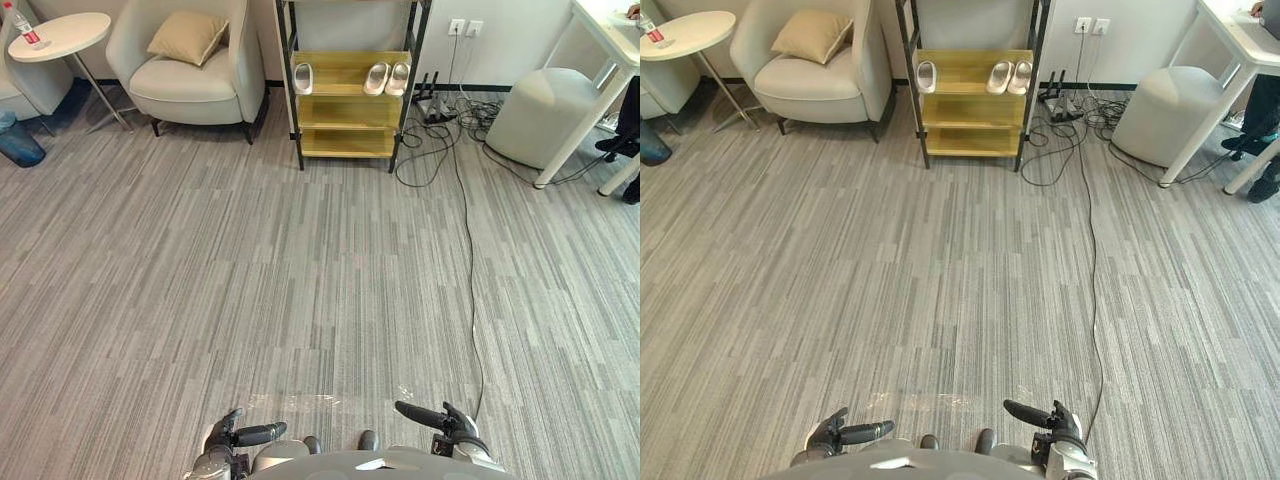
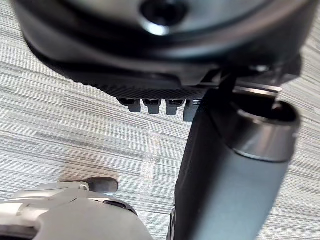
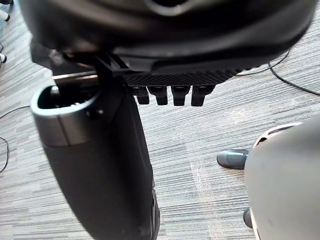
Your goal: Organize the slippers on the shoe rack
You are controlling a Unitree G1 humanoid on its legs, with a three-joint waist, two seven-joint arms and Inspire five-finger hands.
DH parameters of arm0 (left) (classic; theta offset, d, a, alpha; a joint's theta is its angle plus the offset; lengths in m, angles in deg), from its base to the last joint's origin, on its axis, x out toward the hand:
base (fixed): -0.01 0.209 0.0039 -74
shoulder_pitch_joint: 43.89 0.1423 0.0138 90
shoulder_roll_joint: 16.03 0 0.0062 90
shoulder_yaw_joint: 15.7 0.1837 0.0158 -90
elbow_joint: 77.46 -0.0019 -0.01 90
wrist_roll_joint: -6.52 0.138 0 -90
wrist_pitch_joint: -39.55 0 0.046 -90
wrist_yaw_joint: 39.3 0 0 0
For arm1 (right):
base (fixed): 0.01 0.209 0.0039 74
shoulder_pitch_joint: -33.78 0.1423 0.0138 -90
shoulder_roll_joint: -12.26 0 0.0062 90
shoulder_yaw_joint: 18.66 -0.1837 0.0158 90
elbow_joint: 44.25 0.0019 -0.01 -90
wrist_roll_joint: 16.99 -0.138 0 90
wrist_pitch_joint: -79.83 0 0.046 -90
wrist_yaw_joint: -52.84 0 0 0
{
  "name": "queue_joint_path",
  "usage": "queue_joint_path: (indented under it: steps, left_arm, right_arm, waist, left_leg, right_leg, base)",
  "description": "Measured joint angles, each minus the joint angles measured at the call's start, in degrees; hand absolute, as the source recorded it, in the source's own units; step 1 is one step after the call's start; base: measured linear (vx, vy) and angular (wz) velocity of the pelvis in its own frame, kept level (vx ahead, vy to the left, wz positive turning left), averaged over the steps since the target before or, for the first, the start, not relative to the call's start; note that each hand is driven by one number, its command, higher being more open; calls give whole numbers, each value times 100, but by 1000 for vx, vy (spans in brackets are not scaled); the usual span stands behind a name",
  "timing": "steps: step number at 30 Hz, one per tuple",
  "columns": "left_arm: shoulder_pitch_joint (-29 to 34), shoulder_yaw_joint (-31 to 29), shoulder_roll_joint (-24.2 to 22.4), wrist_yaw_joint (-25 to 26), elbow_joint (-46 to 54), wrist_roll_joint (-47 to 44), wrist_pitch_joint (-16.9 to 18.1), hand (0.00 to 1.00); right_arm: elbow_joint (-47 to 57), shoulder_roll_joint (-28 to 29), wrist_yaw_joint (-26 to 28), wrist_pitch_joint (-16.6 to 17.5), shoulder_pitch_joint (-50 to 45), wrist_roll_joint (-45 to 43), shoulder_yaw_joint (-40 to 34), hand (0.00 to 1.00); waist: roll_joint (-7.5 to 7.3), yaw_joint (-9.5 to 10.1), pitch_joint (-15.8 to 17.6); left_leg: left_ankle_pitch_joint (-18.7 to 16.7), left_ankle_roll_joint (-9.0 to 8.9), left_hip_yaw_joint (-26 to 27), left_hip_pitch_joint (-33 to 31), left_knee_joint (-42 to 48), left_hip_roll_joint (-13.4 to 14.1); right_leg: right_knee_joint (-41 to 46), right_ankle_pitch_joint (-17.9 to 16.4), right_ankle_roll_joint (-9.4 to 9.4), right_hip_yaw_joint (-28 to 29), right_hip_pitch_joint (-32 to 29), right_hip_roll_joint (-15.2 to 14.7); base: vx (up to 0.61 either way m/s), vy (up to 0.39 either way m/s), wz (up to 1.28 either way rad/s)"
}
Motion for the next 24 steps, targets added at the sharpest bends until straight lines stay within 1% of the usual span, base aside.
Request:
queue_joint_path:
  steps: [2,19,24]
  left_arm:
    - [-5,1,10,0,-2,1,0,100]
    - [-63,6,77,-8,-62,0,-2,100]
    - [-65,6,92,-9,-64,0,-3,100]
  right_arm:
    - [0,-9,1,0,2,0,109,100]
    - [1,30,9,-9,9,56,113,100]
    - [5,34,36,-16,8,55,149,100]
  waist:
    - [-17,0,10]
    - [-123,0,60]
    - [-155,6,45]
  left_leg:
    - [7,11,5,24,-38,0]
    - [8,29,90,69,-133,4]
    - [-70,202,219,1,-82,11]
  right_leg:
    - [-5,10,-14,3,1,8]
    - [-20,21,-30,52,-24,31]
    - [-19,21,-30,187,-114,49]
  base:
    - [-17,-6,-1]
    - [-11,-5,-1]
    - [-24,-4,-14]
